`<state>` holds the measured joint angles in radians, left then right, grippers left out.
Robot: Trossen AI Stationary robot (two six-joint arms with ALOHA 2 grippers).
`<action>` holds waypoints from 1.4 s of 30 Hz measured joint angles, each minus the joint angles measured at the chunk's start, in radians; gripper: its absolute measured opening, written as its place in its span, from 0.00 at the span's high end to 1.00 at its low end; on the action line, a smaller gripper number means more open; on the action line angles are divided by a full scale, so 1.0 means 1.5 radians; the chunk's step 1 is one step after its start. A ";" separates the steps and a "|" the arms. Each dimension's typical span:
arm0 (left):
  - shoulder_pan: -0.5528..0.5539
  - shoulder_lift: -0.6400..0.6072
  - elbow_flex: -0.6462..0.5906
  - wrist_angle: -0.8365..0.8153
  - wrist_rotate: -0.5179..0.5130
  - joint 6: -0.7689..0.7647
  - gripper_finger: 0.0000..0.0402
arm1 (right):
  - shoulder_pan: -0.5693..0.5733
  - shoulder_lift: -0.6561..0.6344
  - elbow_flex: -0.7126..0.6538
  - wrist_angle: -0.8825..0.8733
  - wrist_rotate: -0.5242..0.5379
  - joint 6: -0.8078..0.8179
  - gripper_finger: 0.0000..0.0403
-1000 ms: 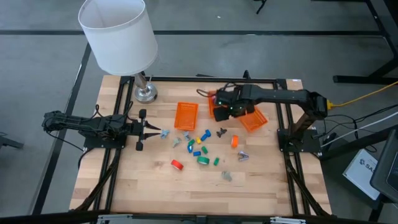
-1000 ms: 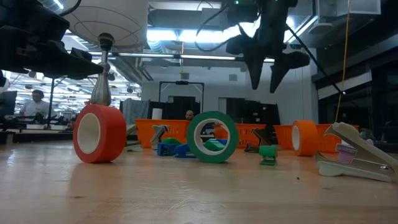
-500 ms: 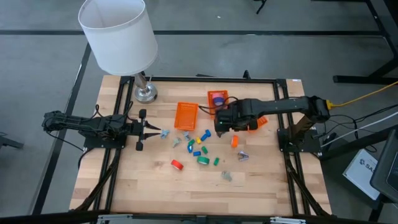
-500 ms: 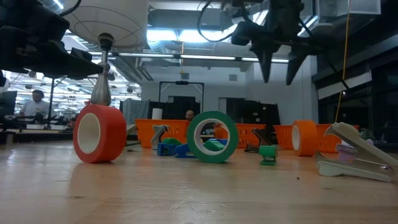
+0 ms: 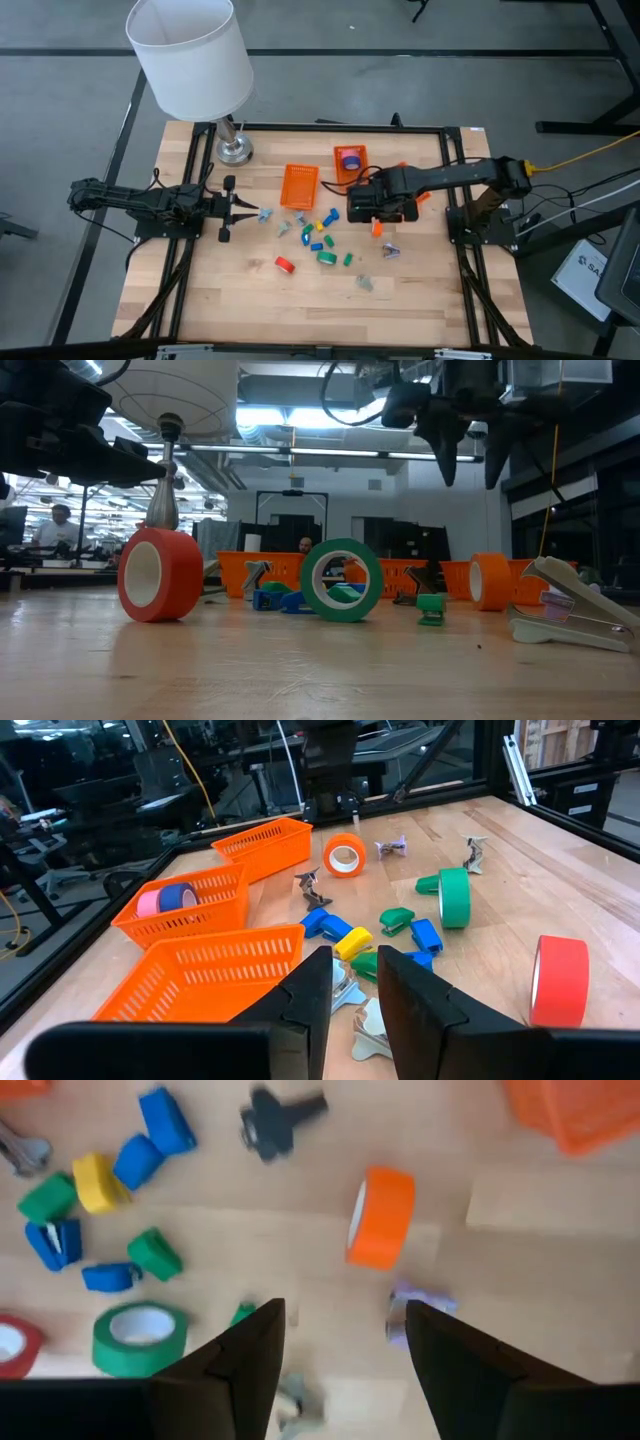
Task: Pick and place Stapler, Stapler remover, tape
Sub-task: Put the orange adhesive tape into the middle orange bin
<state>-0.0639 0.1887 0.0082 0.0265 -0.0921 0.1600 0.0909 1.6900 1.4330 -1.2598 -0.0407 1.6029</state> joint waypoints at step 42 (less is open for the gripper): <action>0.000 0.006 0.000 -0.001 0.004 0.000 0.80 | 0.007 0.067 0.000 0.053 0.050 0.113 0.47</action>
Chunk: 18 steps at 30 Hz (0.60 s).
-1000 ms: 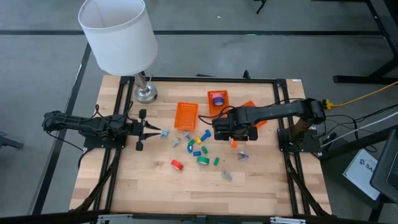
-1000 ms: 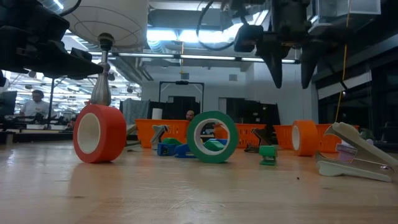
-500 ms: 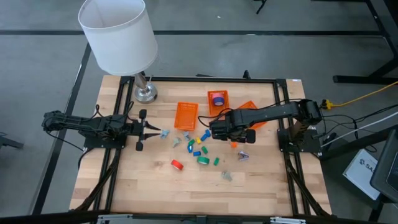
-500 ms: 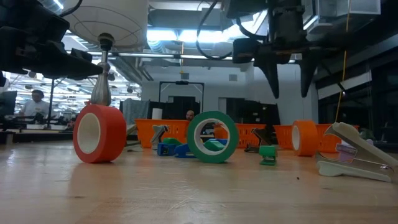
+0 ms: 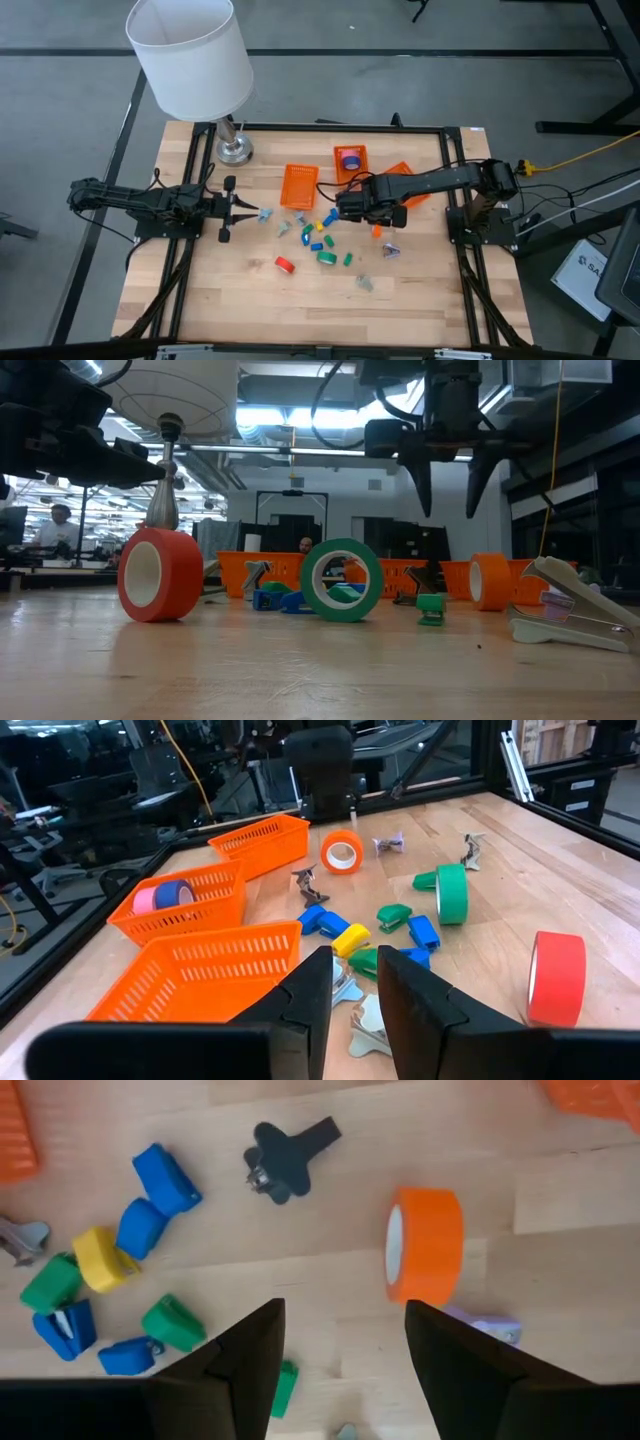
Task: Pick and place Stapler, Stapler remover, tape
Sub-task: Put the orange adhesive tape into the middle orange bin
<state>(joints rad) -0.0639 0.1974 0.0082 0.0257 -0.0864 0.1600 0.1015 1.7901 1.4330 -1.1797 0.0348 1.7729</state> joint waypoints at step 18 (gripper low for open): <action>0.000 0.000 0.000 0.000 0.000 0.000 0.81 | 0.014 0.002 -0.028 -0.036 0.012 0.090 0.24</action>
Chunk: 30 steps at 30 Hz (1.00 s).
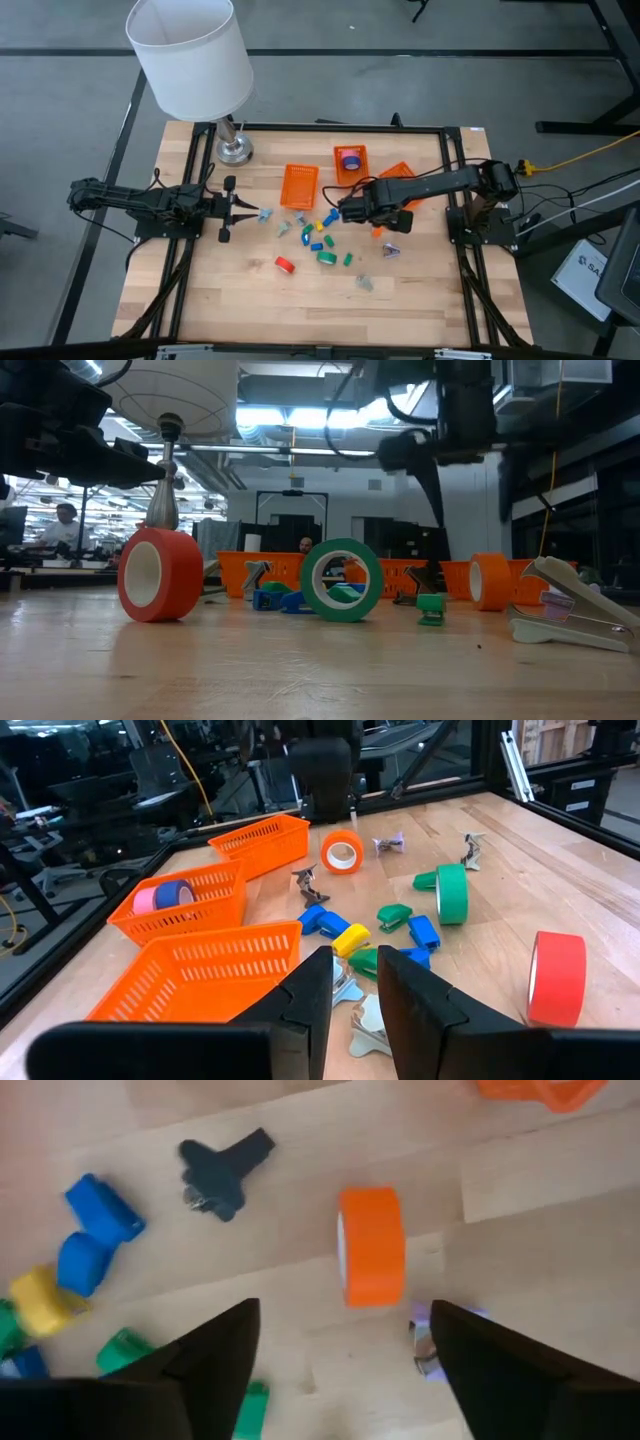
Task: Pick and place Stapler, Stapler remover, tape
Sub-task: Put the orange adhesive tape into the middle orange bin
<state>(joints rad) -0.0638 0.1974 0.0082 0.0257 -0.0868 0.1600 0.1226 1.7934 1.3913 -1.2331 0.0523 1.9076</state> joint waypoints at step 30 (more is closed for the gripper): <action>0.000 0.000 0.000 0.000 0.000 0.000 0.80 | -0.030 0.000 -0.137 0.154 -0.048 -0.005 0.69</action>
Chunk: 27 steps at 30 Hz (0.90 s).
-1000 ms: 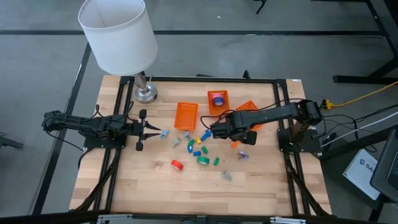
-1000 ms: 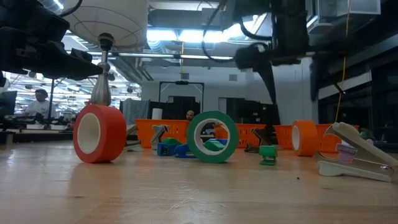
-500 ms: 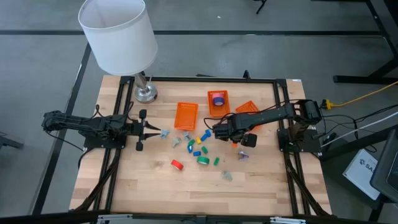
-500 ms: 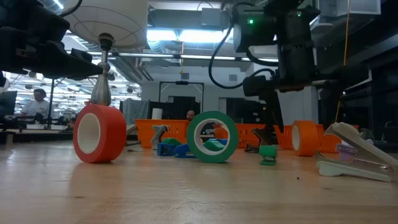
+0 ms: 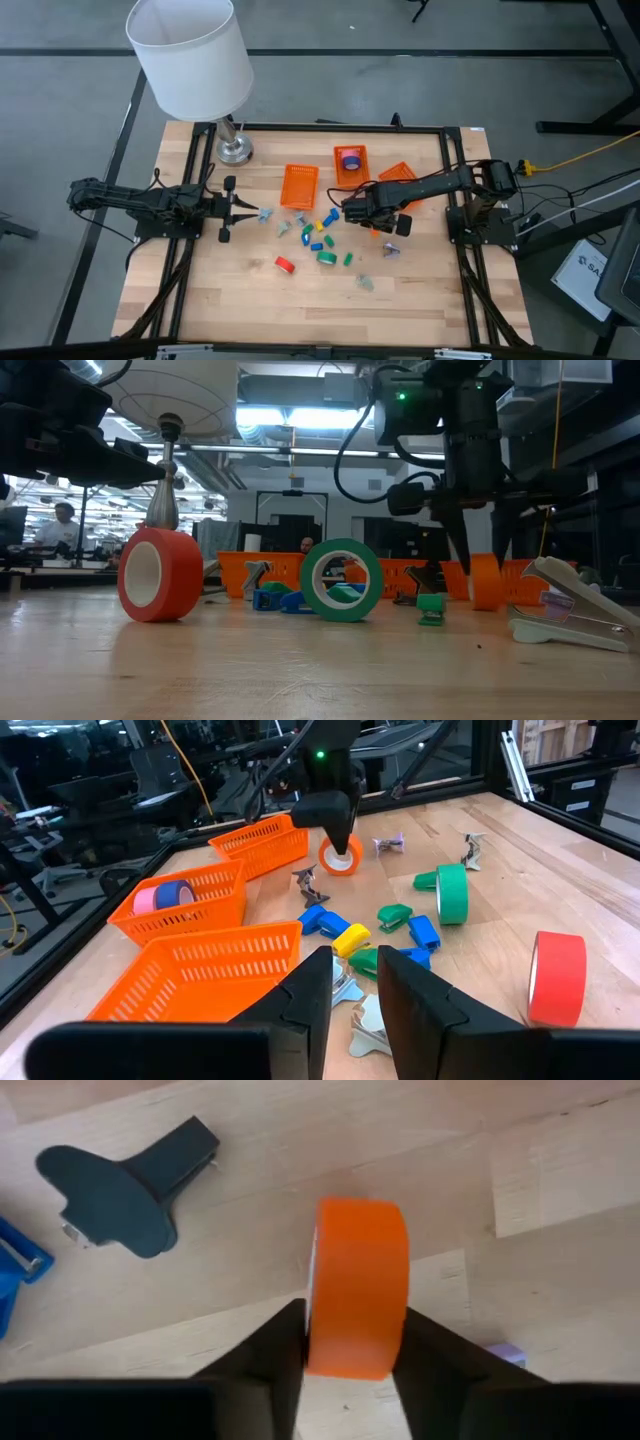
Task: Pick and place Stapler, Stapler remover, tape
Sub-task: Put the orange adhesive tape into the middle orange bin
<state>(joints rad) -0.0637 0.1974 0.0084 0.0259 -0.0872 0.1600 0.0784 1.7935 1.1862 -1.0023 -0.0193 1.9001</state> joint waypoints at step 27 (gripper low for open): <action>0.000 0.000 0.000 0.000 0.000 0.000 0.81 | -0.023 -0.003 0.114 -0.061 0.054 -0.092 0.73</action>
<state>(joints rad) -0.0638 0.1974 0.0082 0.0261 -0.0875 0.1600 0.0440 1.7885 1.3577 -1.0944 0.0617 1.7628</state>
